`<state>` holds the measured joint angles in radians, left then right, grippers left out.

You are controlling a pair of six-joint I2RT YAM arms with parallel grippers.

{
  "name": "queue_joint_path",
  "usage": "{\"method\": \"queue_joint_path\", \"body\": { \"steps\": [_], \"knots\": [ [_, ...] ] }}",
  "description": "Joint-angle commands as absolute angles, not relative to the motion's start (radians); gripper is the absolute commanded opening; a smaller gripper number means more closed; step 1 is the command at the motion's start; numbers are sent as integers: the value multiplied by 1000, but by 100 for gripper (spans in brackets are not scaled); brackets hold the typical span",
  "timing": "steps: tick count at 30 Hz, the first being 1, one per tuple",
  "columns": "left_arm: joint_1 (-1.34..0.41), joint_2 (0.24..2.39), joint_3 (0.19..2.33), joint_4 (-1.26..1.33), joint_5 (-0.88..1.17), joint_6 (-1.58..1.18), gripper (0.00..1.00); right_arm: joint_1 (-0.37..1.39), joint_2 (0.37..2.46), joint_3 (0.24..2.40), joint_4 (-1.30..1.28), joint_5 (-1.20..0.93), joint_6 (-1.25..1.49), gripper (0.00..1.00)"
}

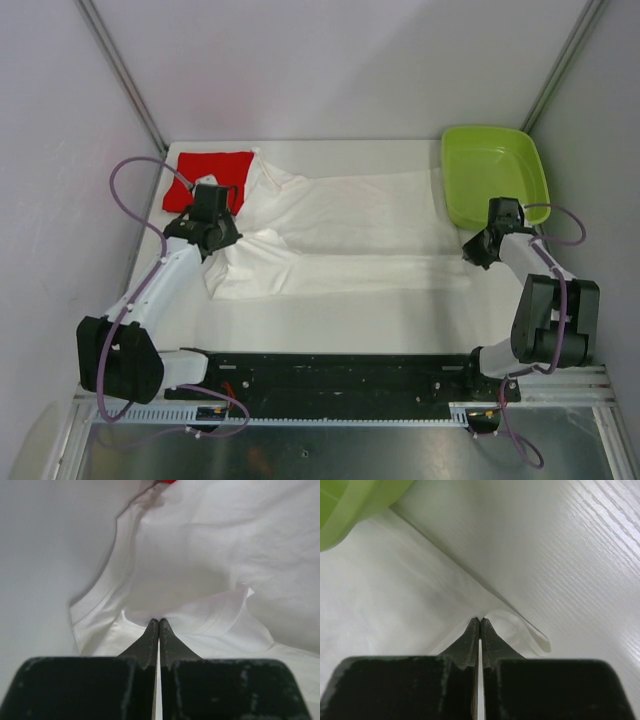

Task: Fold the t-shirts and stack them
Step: Fold the flattened tshirt in 1/3 of the way

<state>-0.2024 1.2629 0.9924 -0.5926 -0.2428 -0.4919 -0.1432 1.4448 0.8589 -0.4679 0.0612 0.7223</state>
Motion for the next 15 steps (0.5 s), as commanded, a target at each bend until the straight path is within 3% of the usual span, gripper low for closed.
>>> {"method": "queue_joint_path", "body": {
  "steps": [1, 15],
  "knots": [
    [-196, 1253, 1026, -556, -318, -463, 0, -131, 1470, 912, -409, 65, 716, 0],
    [-196, 1295, 1017, -550, -336, -443, 0, -108, 1528, 942, -381, 61, 713, 0]
  ]
}}
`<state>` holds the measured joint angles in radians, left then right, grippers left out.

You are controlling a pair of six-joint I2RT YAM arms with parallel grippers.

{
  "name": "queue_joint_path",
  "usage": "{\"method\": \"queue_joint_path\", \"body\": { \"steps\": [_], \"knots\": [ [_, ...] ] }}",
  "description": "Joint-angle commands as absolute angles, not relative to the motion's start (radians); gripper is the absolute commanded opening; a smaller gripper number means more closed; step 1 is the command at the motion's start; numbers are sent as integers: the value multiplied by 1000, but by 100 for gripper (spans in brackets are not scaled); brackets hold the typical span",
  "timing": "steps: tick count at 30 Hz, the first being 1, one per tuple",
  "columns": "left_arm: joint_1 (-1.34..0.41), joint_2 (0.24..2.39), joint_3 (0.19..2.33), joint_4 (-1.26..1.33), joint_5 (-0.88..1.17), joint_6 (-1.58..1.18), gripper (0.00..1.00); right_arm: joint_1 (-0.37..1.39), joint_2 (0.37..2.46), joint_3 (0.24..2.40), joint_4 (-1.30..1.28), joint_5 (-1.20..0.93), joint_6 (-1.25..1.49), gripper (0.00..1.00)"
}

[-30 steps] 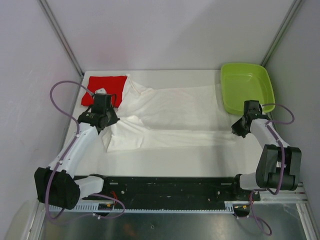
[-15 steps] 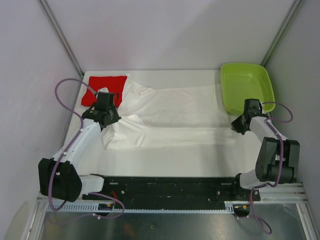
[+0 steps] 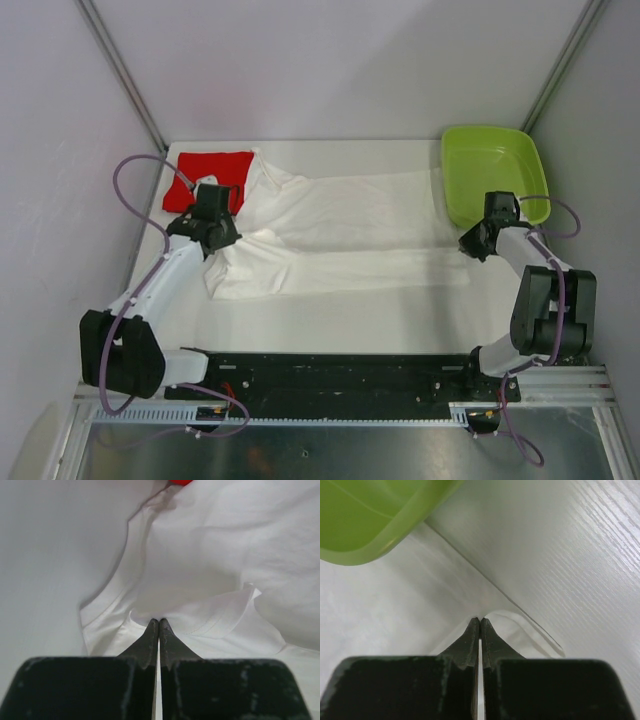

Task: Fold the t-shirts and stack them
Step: Fold the flattened tshirt in 1/3 of the way

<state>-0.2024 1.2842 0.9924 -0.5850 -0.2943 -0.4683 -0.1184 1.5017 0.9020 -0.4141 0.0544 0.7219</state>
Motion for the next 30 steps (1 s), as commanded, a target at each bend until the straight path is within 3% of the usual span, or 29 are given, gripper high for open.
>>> {"method": "queue_joint_path", "body": {
  "steps": [1, 30],
  "knots": [
    [-195, 1300, 1016, -549, -336, -444, 0, -106, 1535, 943, -378, 59, 710, 0],
    [-199, 1440, 1123, -479, -190, -423, 0, -100, 1564, 946, -370, 67, 674, 0]
  ]
}}
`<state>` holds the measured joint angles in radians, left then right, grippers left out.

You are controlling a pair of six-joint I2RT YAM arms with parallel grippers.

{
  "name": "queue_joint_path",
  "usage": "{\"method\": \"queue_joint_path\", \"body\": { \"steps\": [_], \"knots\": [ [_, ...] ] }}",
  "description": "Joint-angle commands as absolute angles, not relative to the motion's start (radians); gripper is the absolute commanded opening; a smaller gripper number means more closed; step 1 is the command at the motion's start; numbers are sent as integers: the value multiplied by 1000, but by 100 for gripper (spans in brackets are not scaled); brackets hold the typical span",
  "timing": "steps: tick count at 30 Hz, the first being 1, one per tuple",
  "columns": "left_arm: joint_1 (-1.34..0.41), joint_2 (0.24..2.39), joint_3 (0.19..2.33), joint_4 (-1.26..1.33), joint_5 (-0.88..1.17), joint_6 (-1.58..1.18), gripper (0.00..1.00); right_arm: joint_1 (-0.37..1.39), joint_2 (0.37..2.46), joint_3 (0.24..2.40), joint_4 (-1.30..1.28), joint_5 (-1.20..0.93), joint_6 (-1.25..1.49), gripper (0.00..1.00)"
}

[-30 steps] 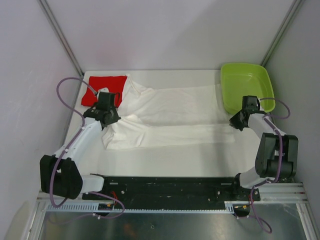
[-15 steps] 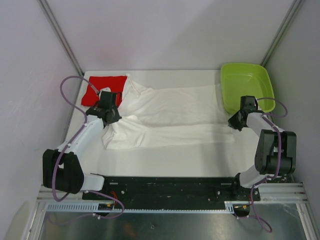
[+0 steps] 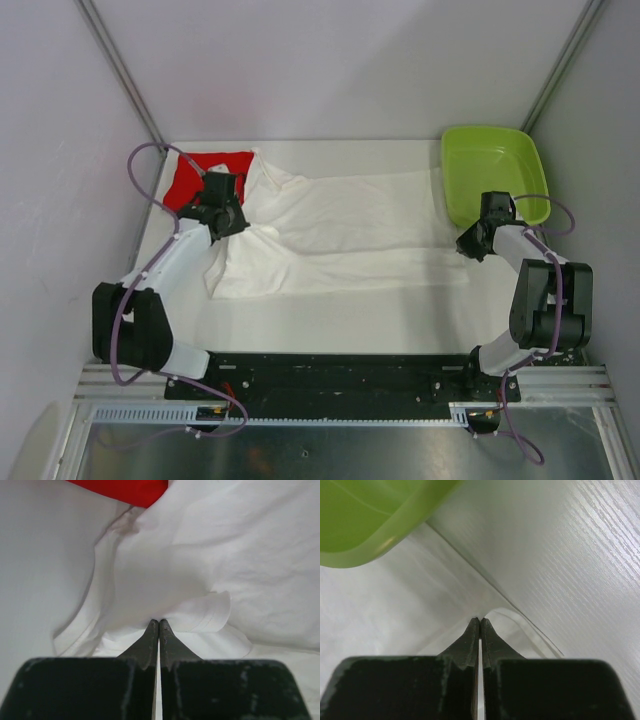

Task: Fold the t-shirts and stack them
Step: Fold the flattened tshirt in 1/3 of the way

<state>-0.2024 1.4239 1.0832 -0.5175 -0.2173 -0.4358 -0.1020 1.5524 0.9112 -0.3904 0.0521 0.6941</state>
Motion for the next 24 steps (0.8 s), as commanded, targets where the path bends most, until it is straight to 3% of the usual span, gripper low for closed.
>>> {"method": "queue_joint_path", "body": {
  "steps": [1, 8, 11, 14, 16, 18, 21, 24],
  "knots": [
    [-199, 1444, 1123, -476, -186, -425, 0, -100, 1566, 946, -371, 65, 673, 0],
    [-199, 1461, 1133, -470, -192, -424, 0, -103, 1567, 946, -368, 56, 665, 3],
    [-200, 1460, 1132, -470, -217, -423, 1, -107, 1552, 946, -369, 54, 659, 15],
    [-199, 1469, 1140, -471, -225, -409, 4, -114, 1521, 947, -370, 45, 650, 36],
    [-199, 1471, 1150, -471, -225, -401, 14, -120, 1496, 954, -376, 42, 643, 50],
    [-199, 1463, 1160, -470, -222, -396, 34, -127, 1478, 967, -397, 41, 638, 58],
    [-193, 1433, 1164, -473, -225, -400, 67, -130, 1447, 978, -443, 42, 639, 61],
    [-184, 1378, 1146, -501, -237, -424, 81, -123, 1404, 977, -511, 43, 652, 62]
  ]
}}
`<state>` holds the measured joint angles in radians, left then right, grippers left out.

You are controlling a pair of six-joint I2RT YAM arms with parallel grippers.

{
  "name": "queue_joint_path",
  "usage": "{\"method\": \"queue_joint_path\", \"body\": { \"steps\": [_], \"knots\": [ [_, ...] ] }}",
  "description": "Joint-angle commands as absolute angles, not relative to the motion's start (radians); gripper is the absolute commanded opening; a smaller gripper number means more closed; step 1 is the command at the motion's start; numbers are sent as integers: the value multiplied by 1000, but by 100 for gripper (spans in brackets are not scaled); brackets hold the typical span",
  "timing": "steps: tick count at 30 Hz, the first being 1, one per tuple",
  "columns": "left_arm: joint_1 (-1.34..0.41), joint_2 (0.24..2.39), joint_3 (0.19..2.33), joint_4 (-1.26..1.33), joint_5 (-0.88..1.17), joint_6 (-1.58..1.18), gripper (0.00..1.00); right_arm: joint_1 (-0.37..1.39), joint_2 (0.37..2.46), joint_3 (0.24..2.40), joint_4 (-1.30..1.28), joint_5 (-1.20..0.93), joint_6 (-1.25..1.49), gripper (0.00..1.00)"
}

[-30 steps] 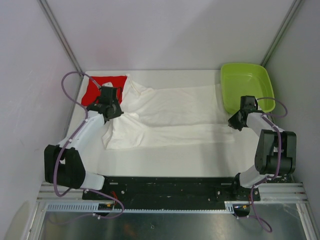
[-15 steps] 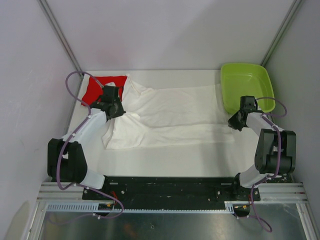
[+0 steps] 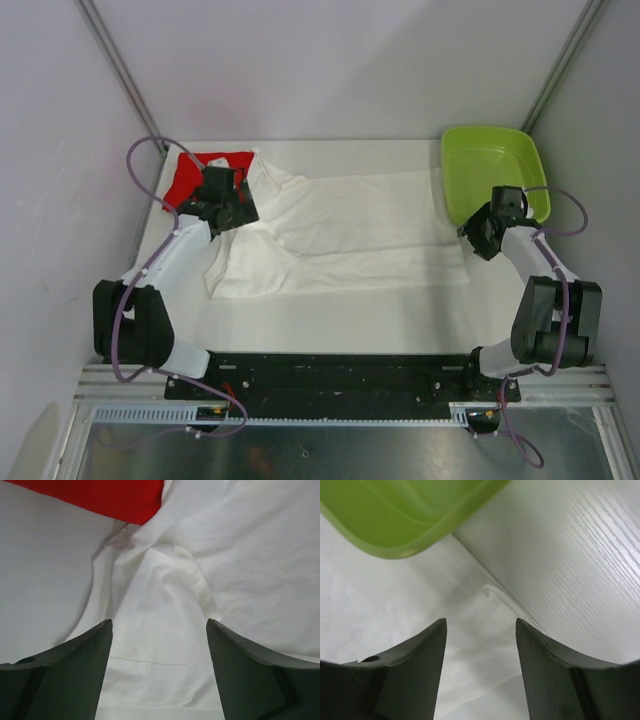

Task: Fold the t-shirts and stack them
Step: Fold the flattened tshirt in 1/3 of the way

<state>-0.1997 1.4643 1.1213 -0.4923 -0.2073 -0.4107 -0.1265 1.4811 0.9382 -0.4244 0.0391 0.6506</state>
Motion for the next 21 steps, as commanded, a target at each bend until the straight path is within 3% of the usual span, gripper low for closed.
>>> {"method": "queue_joint_path", "body": {
  "steps": [1, 3, 8, 13, 21],
  "knots": [
    [-181, 1352, 1130, -518, -244, -444, 81, -115, 1388, 974, -532, 45, 655, 62],
    [-174, 1286, 1078, -556, -273, -504, 79, -93, 1347, 954, -567, 50, 669, 60],
    [-125, 1166, 920, -638, -298, -635, 58, -74, 1223, 846, -590, 16, 710, 58],
    [-80, 1151, 847, -662, -303, -666, 44, -74, 1149, 744, -575, -39, 730, 55],
    [-75, 1282, 821, -666, -326, -653, 40, -83, 1153, 663, -525, -77, 740, 55]
  ]
}}
